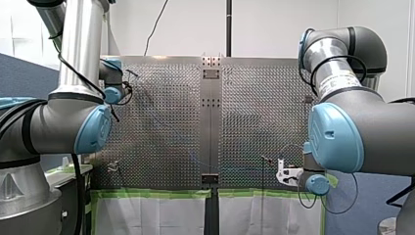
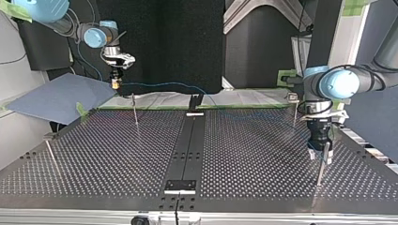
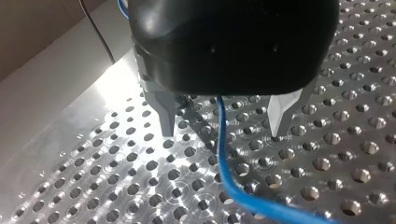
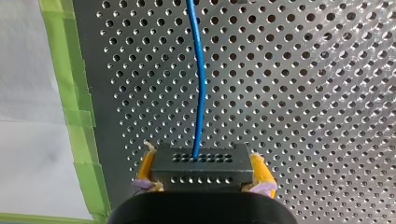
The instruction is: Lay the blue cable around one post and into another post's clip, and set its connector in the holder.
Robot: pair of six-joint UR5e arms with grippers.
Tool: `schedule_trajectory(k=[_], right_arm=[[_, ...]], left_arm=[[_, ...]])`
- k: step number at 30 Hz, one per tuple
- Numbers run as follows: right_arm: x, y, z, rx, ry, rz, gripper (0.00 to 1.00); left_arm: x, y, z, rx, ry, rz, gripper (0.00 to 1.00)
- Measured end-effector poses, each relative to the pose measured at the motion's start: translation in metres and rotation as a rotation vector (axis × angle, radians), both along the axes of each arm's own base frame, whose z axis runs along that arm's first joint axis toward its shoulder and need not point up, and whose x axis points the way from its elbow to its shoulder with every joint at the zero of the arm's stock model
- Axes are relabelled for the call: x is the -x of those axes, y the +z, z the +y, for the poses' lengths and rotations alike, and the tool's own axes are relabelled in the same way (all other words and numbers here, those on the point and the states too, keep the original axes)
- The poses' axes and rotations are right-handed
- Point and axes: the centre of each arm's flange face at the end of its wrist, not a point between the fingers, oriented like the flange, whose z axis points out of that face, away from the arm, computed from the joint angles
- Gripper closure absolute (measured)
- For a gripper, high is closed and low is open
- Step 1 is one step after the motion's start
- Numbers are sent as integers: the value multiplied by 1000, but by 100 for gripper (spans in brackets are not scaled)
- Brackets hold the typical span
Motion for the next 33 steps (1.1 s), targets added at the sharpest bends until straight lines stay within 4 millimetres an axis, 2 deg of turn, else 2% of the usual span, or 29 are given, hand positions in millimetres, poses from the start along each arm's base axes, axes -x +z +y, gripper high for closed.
schedule_trajectory(k=[33], right_arm=[[-3,-1,1,1,9,-3,100]], left_arm=[[-3,5,3,90,-15,-31,0]])
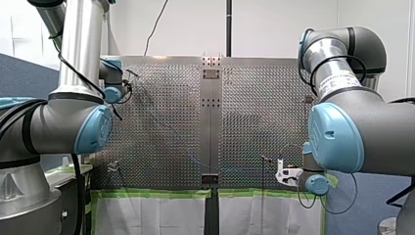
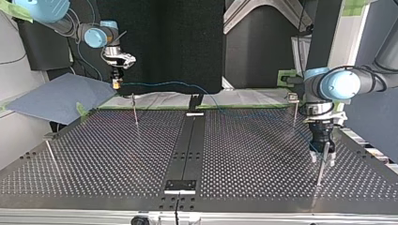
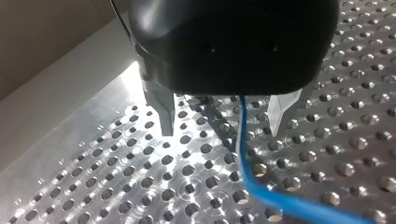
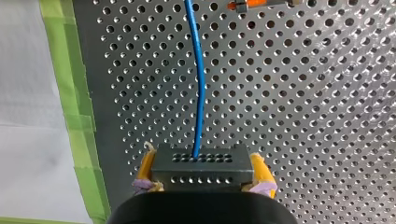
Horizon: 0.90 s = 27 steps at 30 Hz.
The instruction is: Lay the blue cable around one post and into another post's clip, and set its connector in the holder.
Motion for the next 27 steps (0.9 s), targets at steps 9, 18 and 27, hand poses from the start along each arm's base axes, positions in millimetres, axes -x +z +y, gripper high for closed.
schedule_trajectory(k=[9,18,27], right_arm=[[-1,0,1,-2,2,0,100],[-2,-1,1,-4,4,0,100],[-2,-1,1,-4,5,0,100]], left_arm=[[5,-8,0,-9,36,70,0],[6,-10,1,11,36,81,0],[6,-10,5,23,39,79,0]])
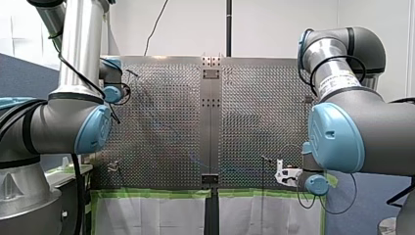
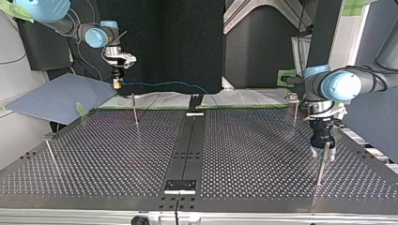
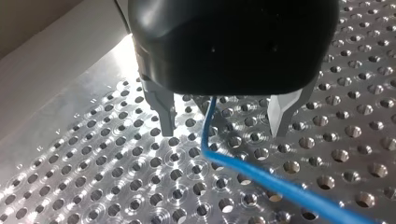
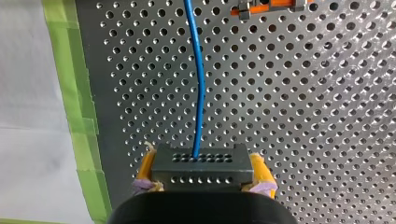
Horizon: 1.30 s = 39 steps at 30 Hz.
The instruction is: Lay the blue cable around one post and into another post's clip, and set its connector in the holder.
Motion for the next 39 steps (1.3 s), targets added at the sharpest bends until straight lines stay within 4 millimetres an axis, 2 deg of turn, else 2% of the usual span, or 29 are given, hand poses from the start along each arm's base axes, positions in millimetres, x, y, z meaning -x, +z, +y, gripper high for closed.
schedule_trajectory(k=[22,32,39], right_arm=[[0,0,0,-2,1,0,100],[0,0,0,-2,1,0,100],[0,-1,1,-3,4,0,100]], left_arm=[[12,9,-4,-19,-4,53,0],[16,3,-2,-53,10,112,0],[26,-14,5,-63,44,158,0]])
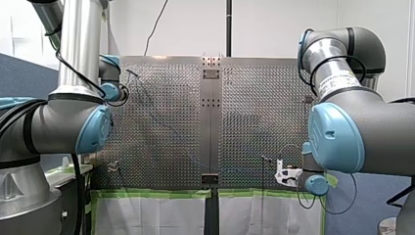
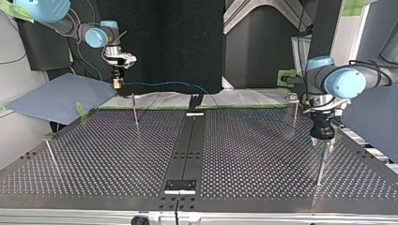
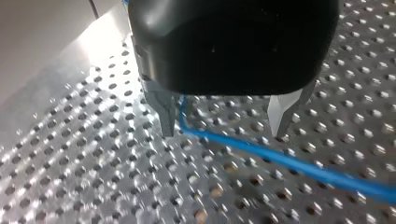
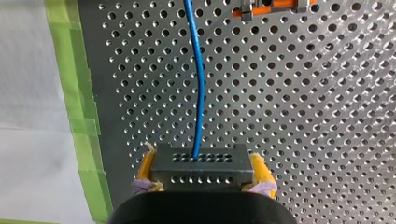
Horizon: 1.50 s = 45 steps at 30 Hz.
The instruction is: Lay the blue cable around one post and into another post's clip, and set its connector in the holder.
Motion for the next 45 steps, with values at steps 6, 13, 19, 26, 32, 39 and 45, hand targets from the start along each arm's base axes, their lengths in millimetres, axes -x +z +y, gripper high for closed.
schedule_trajectory(k=[6,13,19,26,32,39,45], right_arm=[[0,0,0,1,3,-6,100],[-1,0,0,-2,5,-8,100],[-2,-1,1,-3,8,-8,100],[-4,-1,2,-3,11,-9,100],[-4,0,2,-3,12,-13,100],[-6,-1,3,-5,15,-13,100],[-8,-1,4,-6,19,-13,100]], left_arm=[[11,-17,7,-9,27,39,0],[17,-26,11,-12,43,62,0],[22,-33,12,-20,54,91,0],[36,-53,9,2,52,104,0],[49,-69,6,9,53,117,0],[66,-89,3,41,60,126,0],[83,-107,-2,90,56,116,0]])
